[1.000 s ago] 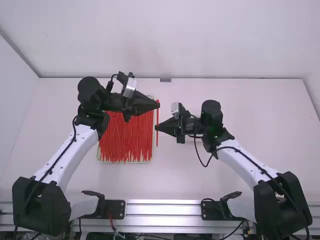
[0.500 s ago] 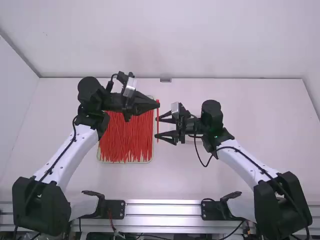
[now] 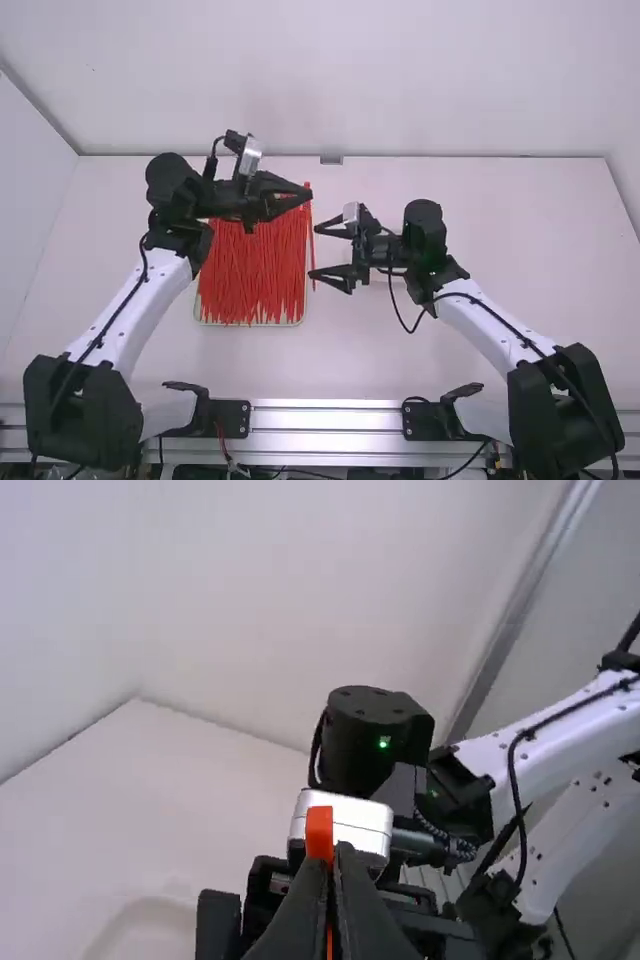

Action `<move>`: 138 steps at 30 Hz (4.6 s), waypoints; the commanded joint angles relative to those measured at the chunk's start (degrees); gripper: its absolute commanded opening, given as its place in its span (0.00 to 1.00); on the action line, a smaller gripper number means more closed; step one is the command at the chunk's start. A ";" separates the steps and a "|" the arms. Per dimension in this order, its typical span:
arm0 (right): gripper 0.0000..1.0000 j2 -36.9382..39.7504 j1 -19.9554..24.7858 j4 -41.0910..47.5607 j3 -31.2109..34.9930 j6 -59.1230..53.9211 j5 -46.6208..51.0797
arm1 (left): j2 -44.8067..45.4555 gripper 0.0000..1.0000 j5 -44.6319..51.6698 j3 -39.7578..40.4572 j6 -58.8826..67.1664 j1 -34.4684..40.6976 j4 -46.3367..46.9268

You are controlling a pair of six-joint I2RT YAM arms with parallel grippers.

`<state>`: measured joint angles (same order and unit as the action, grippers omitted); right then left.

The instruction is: Fasten the cable tie

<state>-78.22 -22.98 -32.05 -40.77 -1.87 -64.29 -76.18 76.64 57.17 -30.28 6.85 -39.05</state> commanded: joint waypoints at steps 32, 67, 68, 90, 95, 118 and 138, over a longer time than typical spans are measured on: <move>0.99 -0.33 4.96 -11.41 -1.64 -3.37 -5.16 | -6.99 0.02 -3.58 9.64 -4.87 -5.79 13.70; 0.98 -0.55 7.30 10.25 -1.57 -94.33 -21.38 | -21.38 0.02 -3.28 20.02 -30.49 1.49 24.83; 0.98 -0.55 7.30 10.25 -1.57 -94.40 -21.40 | -21.38 0.02 -3.37 20.02 -30.53 1.51 24.81; 0.76 -0.55 5.27 10.23 -1.60 -96.98 -24.50 | -21.38 0.02 -8.39 19.37 -34.27 1.57 24.61; 0.59 -0.55 5.35 10.25 -1.60 -97.00 -24.46 | -21.38 0.02 -8.76 17.62 -36.17 1.07 21.51; 0.23 -0.55 5.35 10.45 -1.60 -96.96 -24.44 | -21.38 0.02 -6.40 13.64 -40.72 1.49 8.70; 0.00 -0.55 5.35 10.47 -1.60 -96.91 -24.44 | -21.38 0.02 -5.40 13.57 -39.76 1.62 8.57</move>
<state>-78.22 -17.72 -21.67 -40.86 -99.13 -87.92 -97.34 70.35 71.09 -70.89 8.36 -30.28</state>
